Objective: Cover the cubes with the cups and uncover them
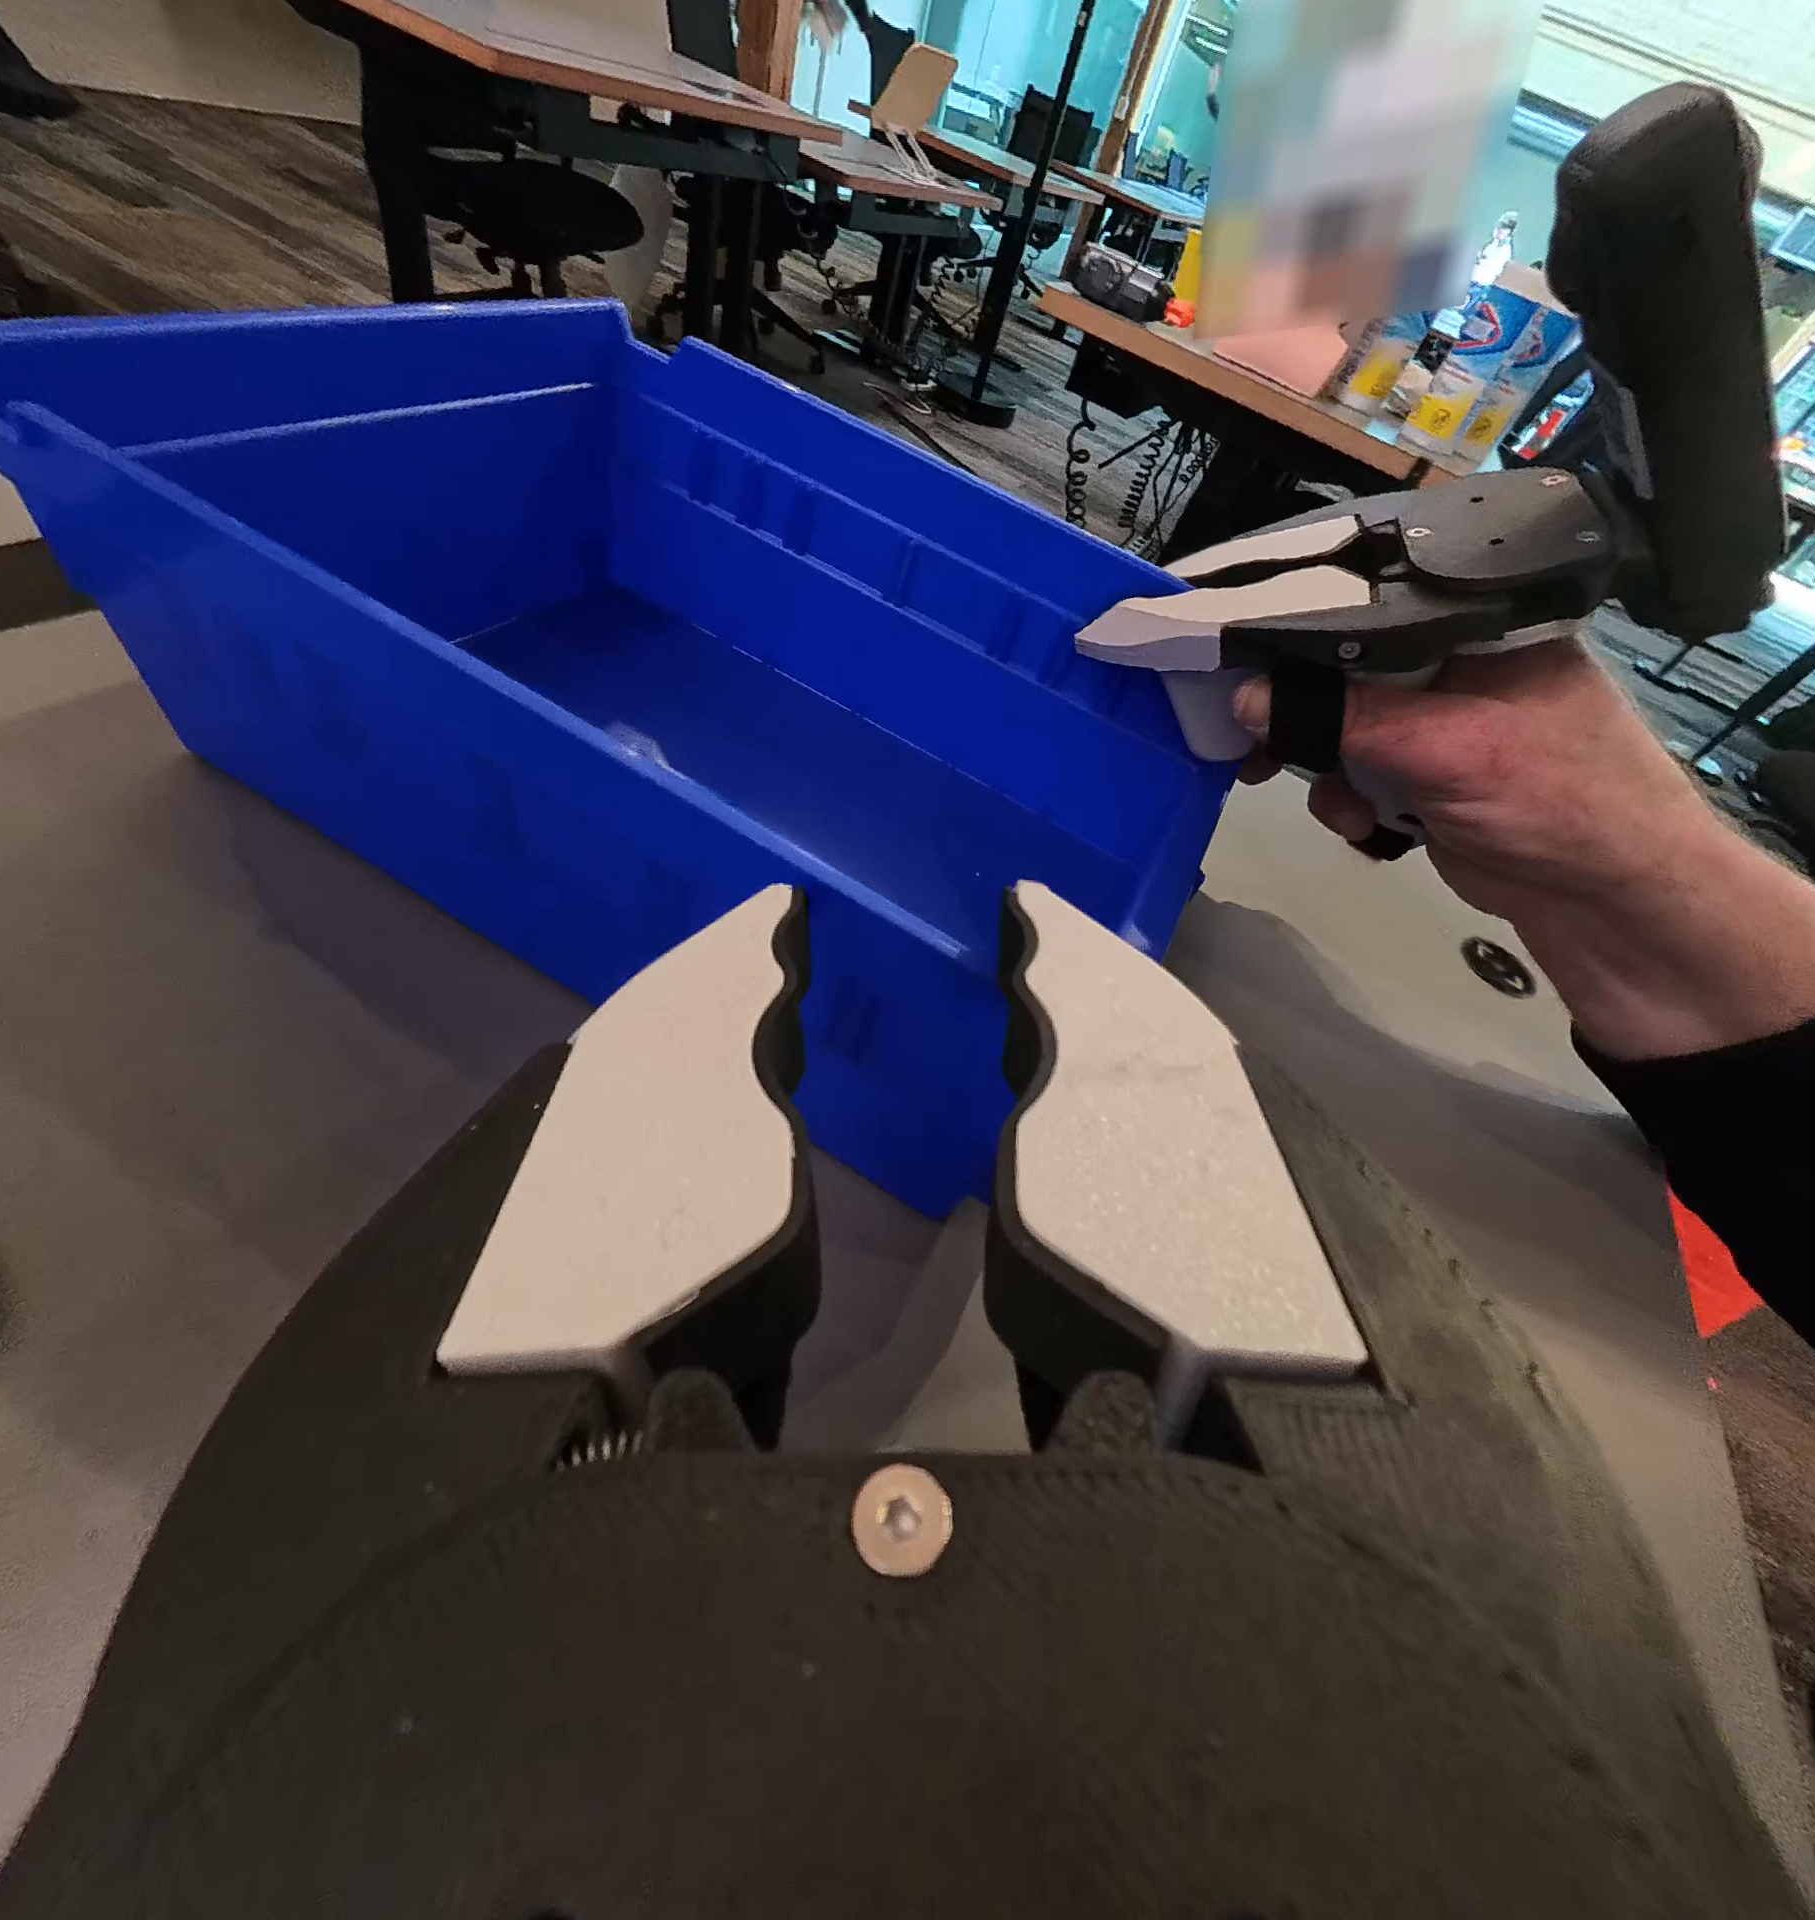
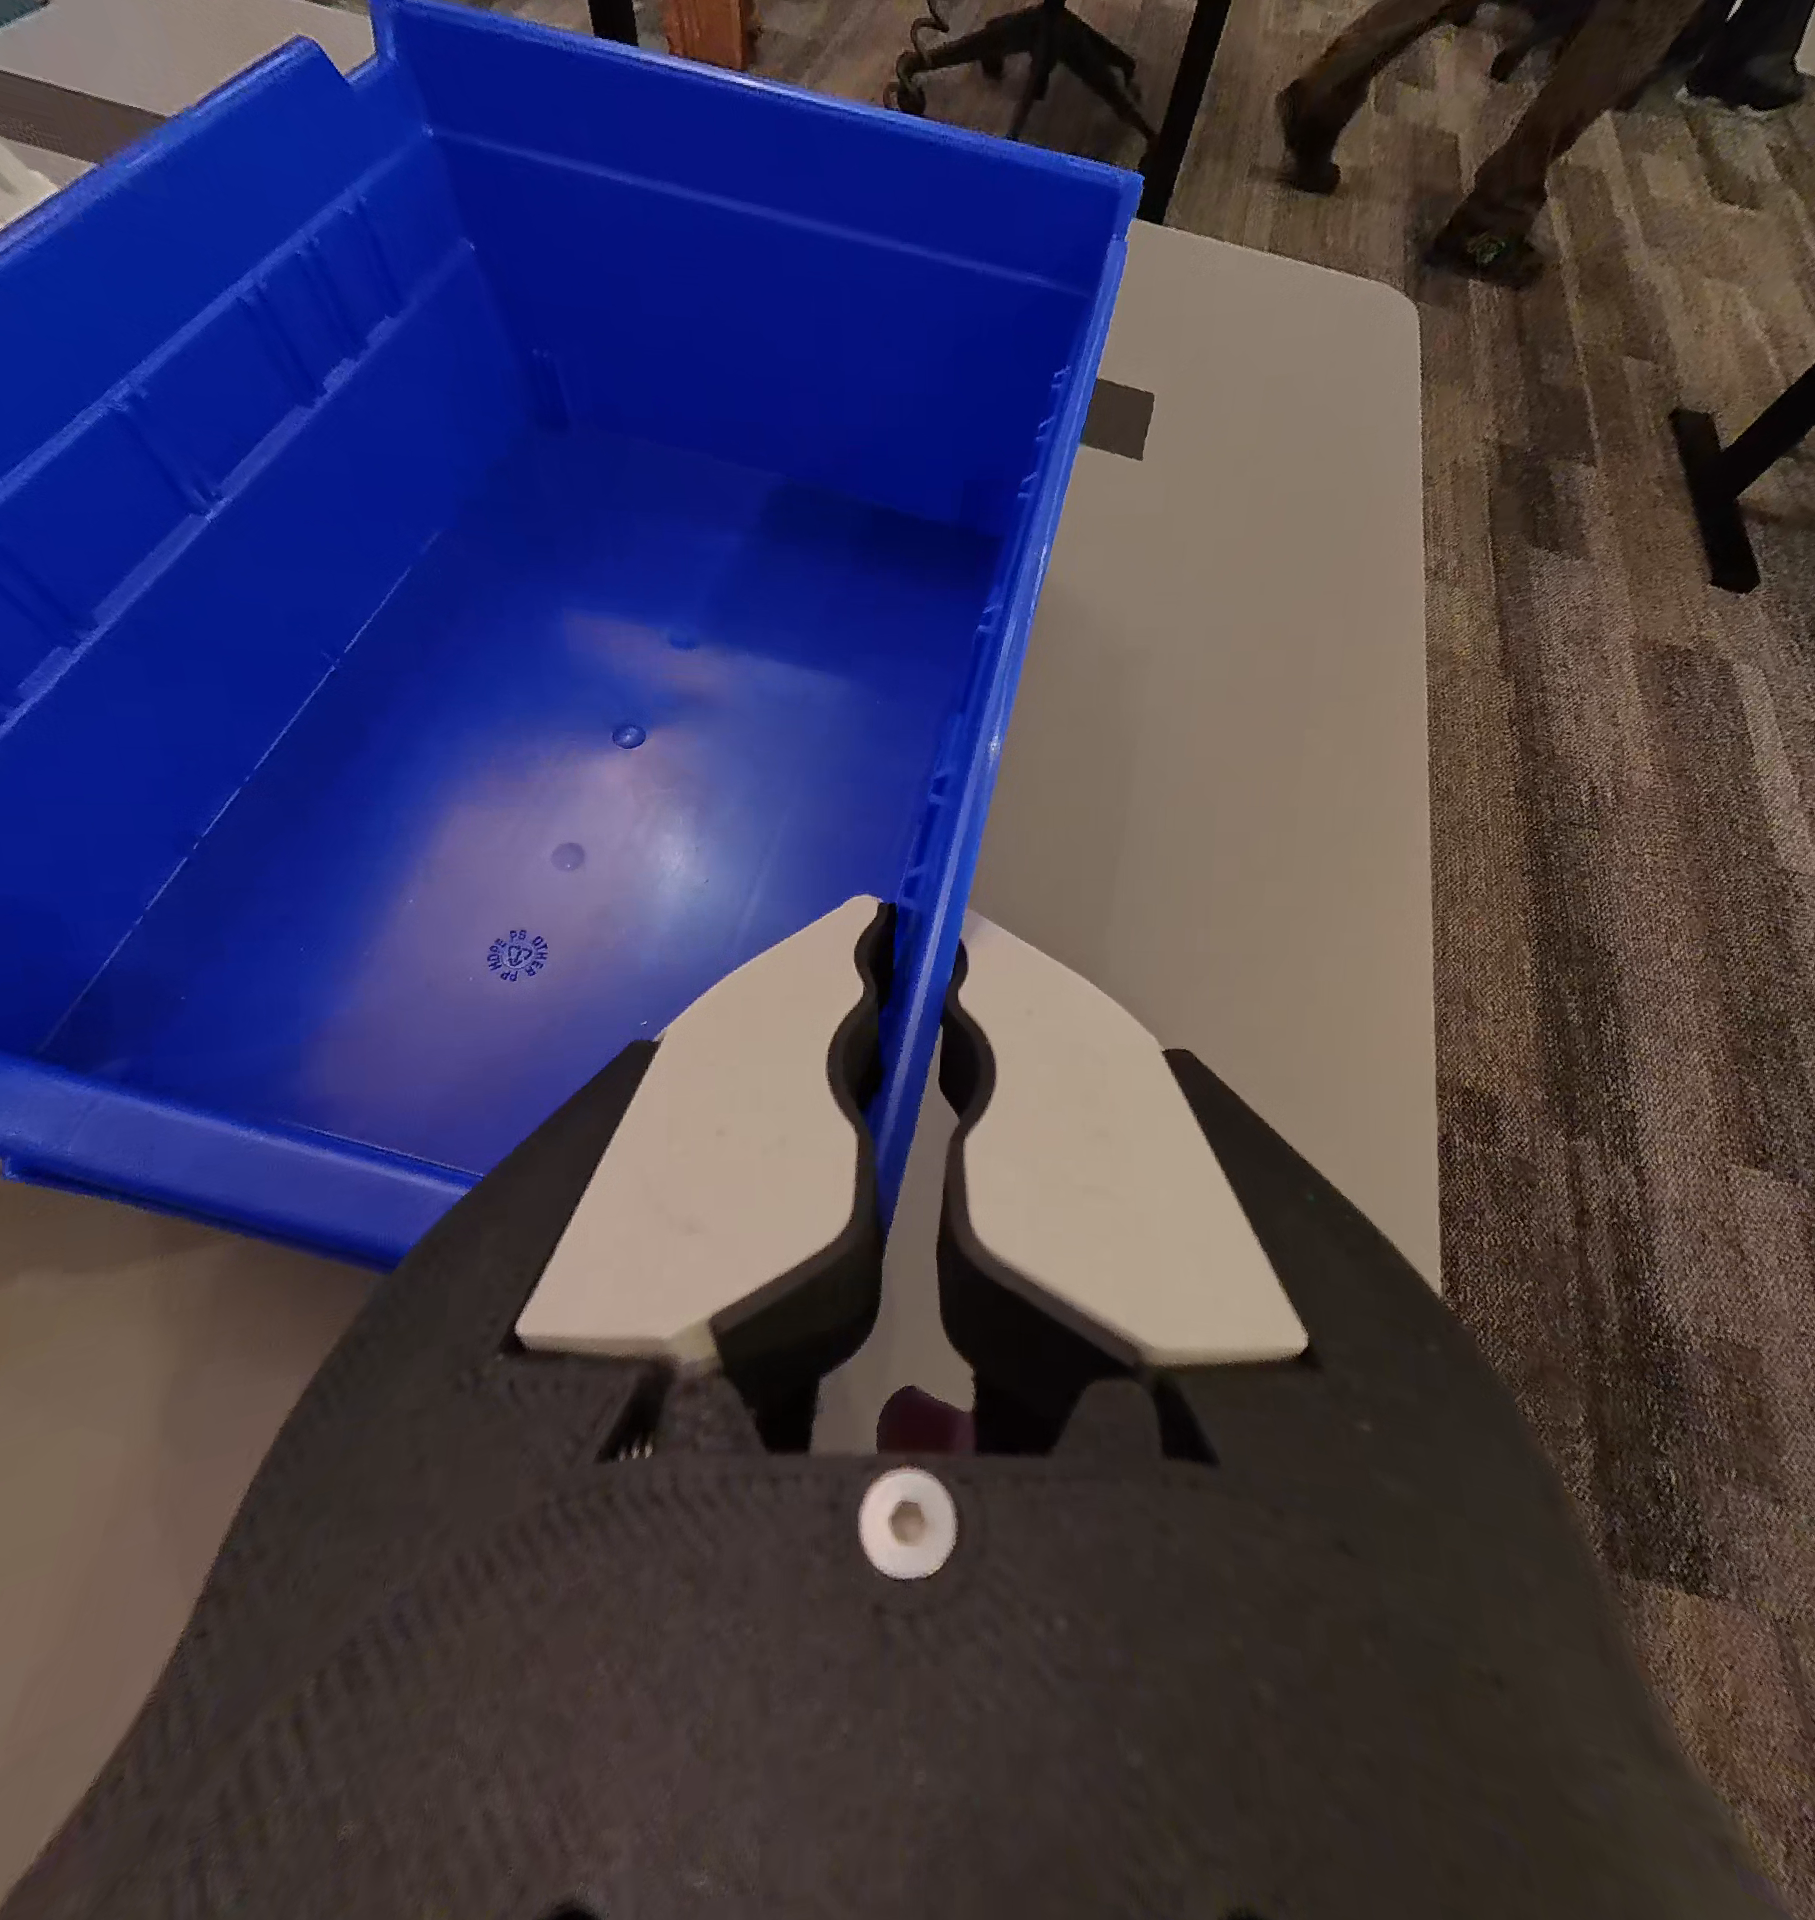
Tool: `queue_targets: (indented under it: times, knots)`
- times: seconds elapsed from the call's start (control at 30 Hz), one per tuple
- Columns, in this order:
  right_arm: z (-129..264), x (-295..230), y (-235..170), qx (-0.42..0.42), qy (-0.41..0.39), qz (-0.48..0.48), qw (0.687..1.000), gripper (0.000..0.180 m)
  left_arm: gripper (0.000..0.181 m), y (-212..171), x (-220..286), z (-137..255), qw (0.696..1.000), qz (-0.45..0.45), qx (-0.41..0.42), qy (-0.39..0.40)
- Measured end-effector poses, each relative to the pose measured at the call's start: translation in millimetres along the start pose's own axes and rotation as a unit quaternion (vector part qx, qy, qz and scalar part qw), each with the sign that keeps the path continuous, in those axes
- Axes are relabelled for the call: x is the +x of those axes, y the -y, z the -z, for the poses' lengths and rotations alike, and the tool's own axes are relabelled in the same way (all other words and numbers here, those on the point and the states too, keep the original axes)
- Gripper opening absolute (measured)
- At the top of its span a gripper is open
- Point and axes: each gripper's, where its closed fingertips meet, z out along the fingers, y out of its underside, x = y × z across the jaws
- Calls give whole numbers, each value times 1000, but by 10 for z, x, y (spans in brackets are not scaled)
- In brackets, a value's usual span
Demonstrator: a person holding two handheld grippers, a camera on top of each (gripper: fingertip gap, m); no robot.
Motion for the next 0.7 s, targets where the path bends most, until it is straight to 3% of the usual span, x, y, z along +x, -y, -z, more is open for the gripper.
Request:
queue_targets:
  times: [0.5, 0.7]
  knots:
    - [-224, 149, 119, -3, 1, 0, 1000, 5, 33, 120, -219, -189, 999, 8, 20, 35]
    - [-223, 151, 120, 0, -2, 0, 1000, 5, 52, 125, -65, -56, 998, -12, 35, 42]
